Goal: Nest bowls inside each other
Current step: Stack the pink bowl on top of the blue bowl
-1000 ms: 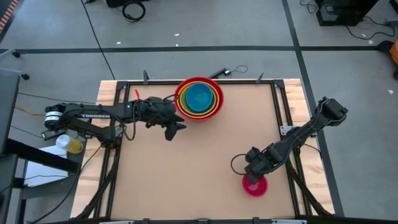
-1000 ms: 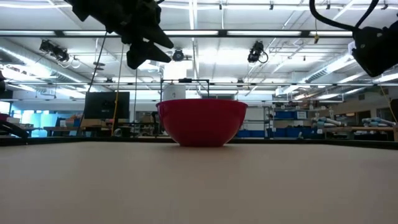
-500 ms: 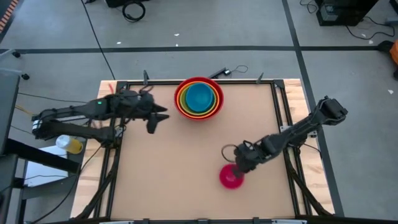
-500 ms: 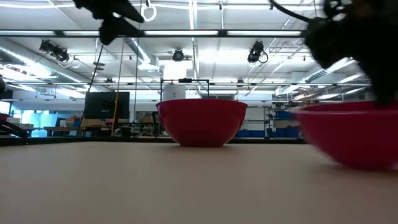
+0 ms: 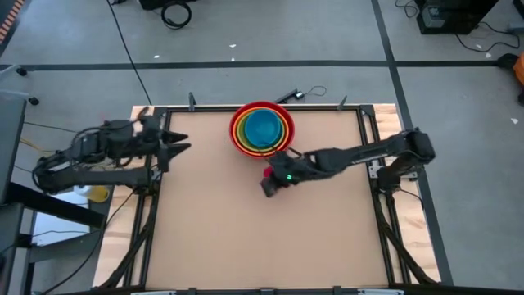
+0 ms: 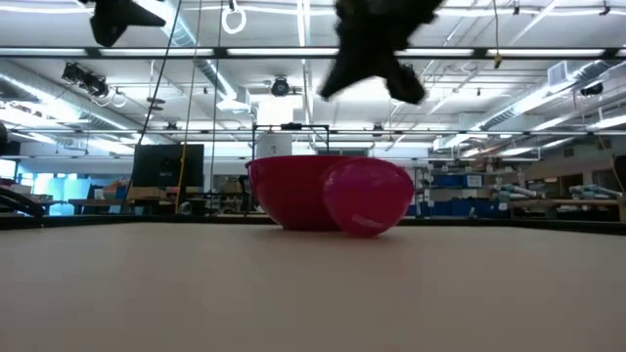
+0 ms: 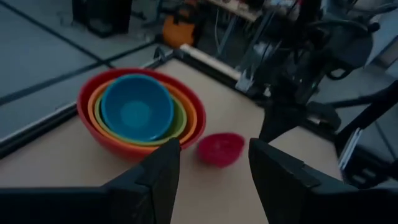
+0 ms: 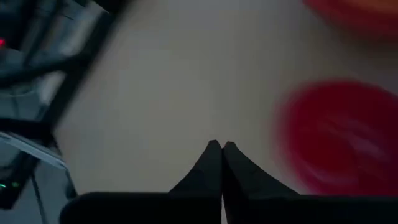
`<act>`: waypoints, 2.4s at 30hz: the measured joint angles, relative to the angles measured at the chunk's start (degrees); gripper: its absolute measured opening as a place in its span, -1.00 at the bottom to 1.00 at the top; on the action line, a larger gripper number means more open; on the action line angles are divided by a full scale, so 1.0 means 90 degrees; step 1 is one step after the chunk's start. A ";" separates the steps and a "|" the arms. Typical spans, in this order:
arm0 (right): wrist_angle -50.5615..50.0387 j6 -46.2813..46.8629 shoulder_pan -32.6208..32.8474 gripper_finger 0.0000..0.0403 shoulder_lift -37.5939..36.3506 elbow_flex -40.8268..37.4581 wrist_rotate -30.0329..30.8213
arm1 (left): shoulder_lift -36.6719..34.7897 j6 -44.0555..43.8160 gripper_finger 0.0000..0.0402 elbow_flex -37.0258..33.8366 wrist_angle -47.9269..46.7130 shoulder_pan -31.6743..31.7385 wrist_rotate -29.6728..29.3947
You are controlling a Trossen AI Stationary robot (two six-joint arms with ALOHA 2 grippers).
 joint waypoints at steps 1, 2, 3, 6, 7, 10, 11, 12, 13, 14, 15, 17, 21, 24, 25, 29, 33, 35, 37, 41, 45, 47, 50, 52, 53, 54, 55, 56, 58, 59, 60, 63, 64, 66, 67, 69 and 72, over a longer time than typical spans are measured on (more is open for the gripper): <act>0.0007 -0.0231 -0.0076 -0.99 0.0164 0.0280 0.0076 | -0.0087 0.0000 -0.04 0.0000 0.0006 0.0000 -0.0017; -0.0020 -0.0446 -0.0155 -0.99 0.0331 0.0564 0.0174 | -0.0168 -0.0006 -0.04 0.0000 0.0003 0.0000 -0.0022; 0.0000 -0.0646 -0.0244 -0.99 0.0483 0.0835 0.0244 | -0.0237 -0.0029 -0.04 0.0000 -0.0033 0.0000 -0.0022; -0.0006 -0.1133 -0.0523 -0.99 0.0933 0.1554 0.0344 | -0.0370 -0.0054 -0.04 0.0000 -0.0154 0.0000 -0.0022; -0.0008 -0.1226 -0.0607 -0.99 0.1078 0.1770 0.0344 | -0.0398 -0.0056 -0.04 -0.0002 -0.0198 0.0000 -0.0022; -0.0017 -0.1532 -0.0847 -0.99 0.1411 0.2326 0.0216 | -0.0480 -0.0082 -0.04 -0.0002 -0.0336 0.0000 -0.0020; -0.0031 -0.1606 -0.0914 -0.99 0.1489 0.2490 0.0131 | -0.0484 -0.0118 -0.04 -0.0002 -0.0374 0.0000 -0.0020; -0.0087 -0.1665 -0.0967 -0.99 0.1553 0.2633 0.0064 | -0.0491 -0.0127 -0.04 -0.0002 -0.0418 0.0000 -0.0020; -0.0243 -0.1689 -0.1004 -0.99 0.1573 0.2776 0.0057 | -0.0504 -0.0157 -0.04 -0.0005 -0.0492 0.0000 -0.0020; -0.0510 -0.1695 -0.1030 -0.98 0.1572 0.2901 0.0079 | -0.0506 -0.0167 -0.04 -0.0007 -0.0559 0.0000 -0.0019; -0.0838 -0.1694 -0.1052 -0.97 0.1543 0.2990 0.0149 | -0.0508 -0.0181 -0.04 -0.0007 -0.0600 0.0000 -0.0018; -0.1726 -0.1661 -0.1087 -0.93 0.1401 0.3089 0.0397 | -0.0514 -0.0196 -0.04 -0.0007 -0.0696 0.0000 -0.0019; -0.3503 -0.1500 -0.1093 -0.79 0.1067 0.3096 0.0776 | -0.0494 -0.0145 -0.04 -0.0006 -0.0832 0.0000 -0.0079; -0.4324 -0.1213 -0.1135 -0.66 0.1024 0.3034 0.0405 | -0.0494 -0.0046 -0.04 -0.0007 -0.0837 0.0000 -0.0264; -0.4401 -0.1169 -0.1135 -0.61 0.1024 0.2947 0.0259 | -0.0494 -0.0041 -0.04 -0.0007 -0.0835 0.0000 -0.0346; -0.4247 -0.1005 -0.1005 -0.37 0.1026 0.2414 0.0133 | -0.0491 0.0043 -0.04 -0.0007 -0.0833 0.0000 -0.0672; -0.4041 -0.0358 -0.1077 -0.11 0.1031 0.1774 0.0280 | -0.0489 0.0019 -0.04 -0.0007 -0.0800 -0.0002 -0.0938; -0.3774 -0.0063 -0.1198 0.00 0.1026 0.1408 0.0188 | -0.0489 0.0026 -0.04 -0.0007 -0.0794 0.0000 -0.0960; -0.3422 0.0018 -0.1307 0.08 0.1028 0.1020 -0.0147 | -0.0489 0.0068 -0.04 -0.0007 -0.0796 -0.0001 -0.0960; -0.2096 -0.0075 -0.1432 0.13 0.1028 0.0155 -0.0800 | -0.0489 0.0103 -0.04 -0.0007 -0.0797 -0.0002 -0.0960; -0.1043 -0.0113 -0.1548 0.01 0.1031 -0.0490 -0.1125 | -0.0489 0.0090 -0.04 -0.0007 -0.0797 -0.0002 -0.1102; -0.1015 -0.0150 -0.1563 -0.16 0.1031 -0.0536 -0.1138 | -0.0489 0.0019 -0.04 -0.0007 -0.0799 -0.0002 -0.1142; -0.0928 -0.0498 -0.1553 -0.60 0.1031 -0.0358 -0.1207 | -0.0489 -0.0026 -0.04 -0.0007 -0.0799 0.0000 -0.1214; -0.0818 -0.0900 -0.1542 -0.89 0.1031 -0.0118 -0.1345 | -0.0489 -0.0035 -0.04 -0.0007 -0.0799 -0.0001 -0.1242; -0.0816 -0.1049 -0.1532 -0.92 0.1031 0.0041 -0.1367 | -0.0489 -0.0061 -0.04 -0.0007 -0.0799 -0.0001 -0.1272; -0.0810 -0.1155 -0.1530 -0.93 0.1031 0.0213 -0.1390 | -0.0489 -0.0114 -0.04 -0.0007 -0.0800 -0.0002 -0.1313; -0.0804 -0.1261 -0.1531 -0.93 0.1031 0.0386 -0.1425 | -0.0489 -0.0176 -0.04 -0.0007 -0.0800 -0.0002 -0.1378; -0.0811 -0.1404 -0.1546 -0.95 0.1031 0.0568 -0.1446 | -0.0489 -0.0229 -0.04 -0.0007 -0.0800 -0.0001 -0.1445; -0.0859 -0.1777 -0.1597 -0.97 0.1031 0.0973 -0.1447 | -0.0489 -0.0322 -0.04 -0.0007 -0.0801 0.0000 -0.1566; -0.0868 -0.1908 -0.1634 -0.96 0.1031 0.1180 -0.1398 | -0.0489 -0.0370 -0.04 -0.0007 -0.0799 0.0000 -0.1582; -0.0901 -0.1971 -0.1669 -0.95 0.1031 0.1384 -0.1282 | -0.0484 -0.0422 -0.04 -0.0007 -0.0801 0.0000 -0.1598; -0.1408 -0.2120 -0.1746 -0.90 0.1014 0.1796 -0.1109 | -0.0448 -0.0577 -0.04 -0.0010 -0.0804 0.0000 -0.1623; -0.1712 -0.2131 -0.1766 -0.87 0.1018 0.1880 -0.1112 | -0.0436 -0.0630 -0.04 -0.0010 -0.0804 -0.0002 -0.1623; -0.2318 -0.2183 -0.1738 -0.80 0.1019 0.1932 -0.1153 | -0.0400 -0.0733 -0.04 -0.0010 -0.0805 0.0000 -0.1625; -0.2623 -0.2236 -0.1678 -0.75 0.1019 0.1927 -0.1191 | -0.0396 -0.0796 -0.04 -0.0010 -0.0817 -0.0001 -0.1625; -0.2992 -0.2329 -0.1484 -0.65 0.1019 0.1804 -0.1225 | -0.0353 -0.0842 -0.04 -0.0010 -0.0848 -0.0002 -0.1625; -0.2909 -0.2238 -0.1215 -0.47 0.1024 0.1416 -0.0985 | -0.0301 -0.0893 -0.04 -0.0010 -0.0920 0.0000 -0.1625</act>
